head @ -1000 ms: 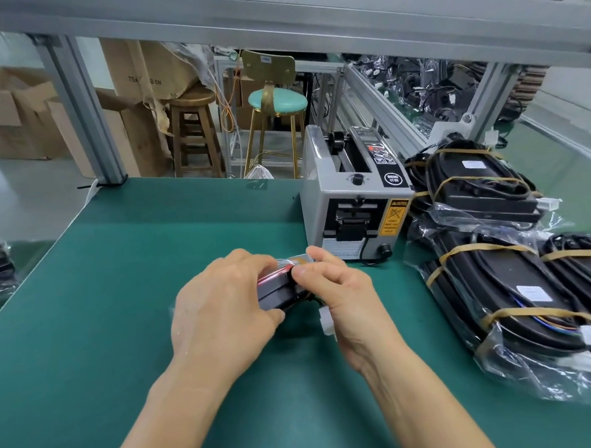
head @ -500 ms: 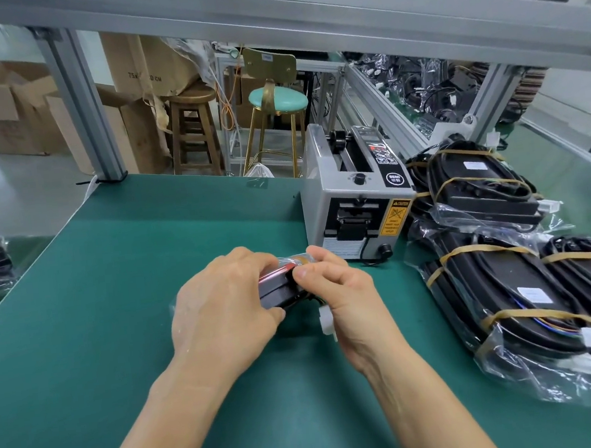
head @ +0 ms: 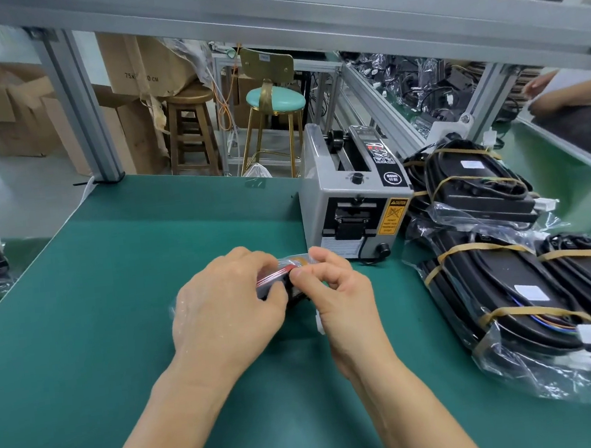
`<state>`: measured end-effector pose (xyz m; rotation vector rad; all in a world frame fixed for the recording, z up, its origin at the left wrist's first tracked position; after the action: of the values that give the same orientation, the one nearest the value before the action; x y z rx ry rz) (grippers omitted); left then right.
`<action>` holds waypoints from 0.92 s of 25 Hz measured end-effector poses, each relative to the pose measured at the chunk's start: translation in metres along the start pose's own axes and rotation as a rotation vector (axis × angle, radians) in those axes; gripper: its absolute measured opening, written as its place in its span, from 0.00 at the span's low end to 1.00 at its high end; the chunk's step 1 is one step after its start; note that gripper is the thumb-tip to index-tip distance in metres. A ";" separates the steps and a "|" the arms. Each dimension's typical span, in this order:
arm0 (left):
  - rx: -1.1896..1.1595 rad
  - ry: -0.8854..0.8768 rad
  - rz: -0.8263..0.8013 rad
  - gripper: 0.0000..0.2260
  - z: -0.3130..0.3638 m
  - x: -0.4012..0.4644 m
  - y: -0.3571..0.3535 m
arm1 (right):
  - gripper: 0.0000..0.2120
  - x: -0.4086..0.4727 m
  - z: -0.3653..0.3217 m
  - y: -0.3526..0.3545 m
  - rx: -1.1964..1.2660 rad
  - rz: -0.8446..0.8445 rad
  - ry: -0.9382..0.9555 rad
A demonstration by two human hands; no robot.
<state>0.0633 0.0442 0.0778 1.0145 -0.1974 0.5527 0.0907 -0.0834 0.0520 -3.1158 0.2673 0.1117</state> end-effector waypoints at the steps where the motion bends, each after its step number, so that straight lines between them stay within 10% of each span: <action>1: -0.002 0.006 -0.003 0.09 0.001 0.000 0.000 | 0.07 -0.002 0.001 0.001 -0.005 0.016 0.011; 14: -0.055 0.022 -0.063 0.16 -0.005 0.004 0.004 | 0.11 -0.013 -0.020 0.006 0.099 -0.192 0.105; 23: -0.079 0.036 -0.046 0.23 -0.004 0.003 0.003 | 0.07 -0.015 -0.018 0.010 -0.190 0.092 0.338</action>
<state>0.0636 0.0495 0.0792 0.9296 -0.1627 0.5175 0.0757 -0.0909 0.0705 -3.2963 0.4277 -0.4175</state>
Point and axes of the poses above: each hand's wrist, its own x-axis towards the middle knuckle, its own y-axis out of the back of the hand, z = x × y, the point moved 1 cm from there along x, towards the middle knuckle, and after that the axes turned 12 degrees about z, right-handed, at the moved point
